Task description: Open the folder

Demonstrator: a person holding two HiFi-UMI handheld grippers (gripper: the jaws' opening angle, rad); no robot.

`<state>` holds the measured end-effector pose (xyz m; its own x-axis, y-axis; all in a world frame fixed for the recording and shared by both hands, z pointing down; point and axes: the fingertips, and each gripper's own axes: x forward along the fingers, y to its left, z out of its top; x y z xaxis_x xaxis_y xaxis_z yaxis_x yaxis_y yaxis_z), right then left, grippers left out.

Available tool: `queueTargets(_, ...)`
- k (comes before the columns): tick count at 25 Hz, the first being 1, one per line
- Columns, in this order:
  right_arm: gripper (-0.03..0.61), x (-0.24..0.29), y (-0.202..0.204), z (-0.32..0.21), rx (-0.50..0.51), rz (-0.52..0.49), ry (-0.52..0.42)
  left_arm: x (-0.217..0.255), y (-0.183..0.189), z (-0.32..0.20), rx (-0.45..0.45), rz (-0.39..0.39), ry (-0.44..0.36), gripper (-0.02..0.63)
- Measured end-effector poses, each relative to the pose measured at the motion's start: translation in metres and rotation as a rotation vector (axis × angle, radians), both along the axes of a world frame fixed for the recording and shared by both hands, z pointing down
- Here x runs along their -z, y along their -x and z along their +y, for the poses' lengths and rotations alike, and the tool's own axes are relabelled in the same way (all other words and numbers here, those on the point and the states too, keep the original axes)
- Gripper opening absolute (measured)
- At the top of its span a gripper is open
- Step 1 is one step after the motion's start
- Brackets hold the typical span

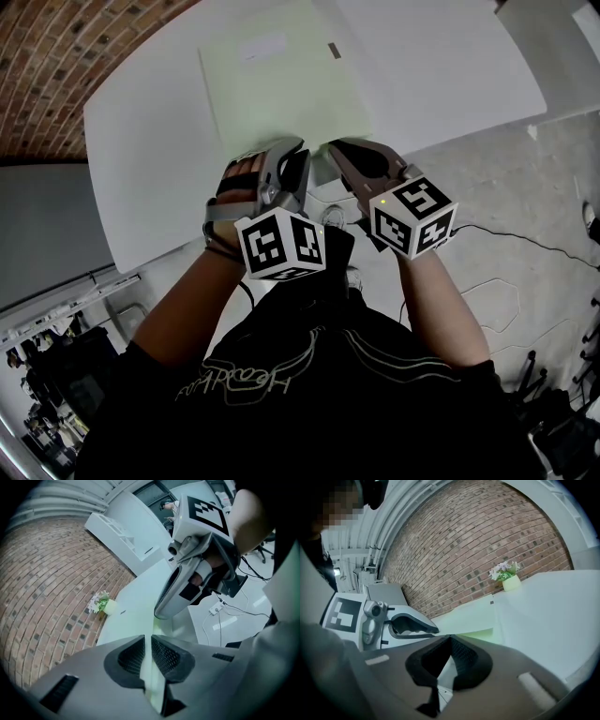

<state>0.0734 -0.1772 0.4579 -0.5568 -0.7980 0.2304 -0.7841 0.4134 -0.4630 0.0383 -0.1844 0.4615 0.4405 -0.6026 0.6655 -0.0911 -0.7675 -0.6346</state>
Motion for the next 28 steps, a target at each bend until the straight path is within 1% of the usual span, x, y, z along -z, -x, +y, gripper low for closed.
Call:
queueTargets(4,0.0,0.001,-0.004,-0.002,-0.008,0.026,-0.006,0.001,0.001,-0.002,0.04,0.042,0.074,0.041)
queueTargets(11,0.0,0.002,-0.013,-0.003,-0.025,0.056,-0.005,0.003,0.001,-0.001,0.045,0.055,0.087,0.041)
queueTargets(23,0.0,-0.001,-0.03,-0.007,-0.075,0.149,0.025,0.005,0.006,0.012,0.044,0.084,0.122,0.04)
queueTargets(28,0.001,-0.006,-0.029,-0.002,-0.084,0.173,0.035,0.002,0.008,0.017,0.065,0.091,0.129,0.041)
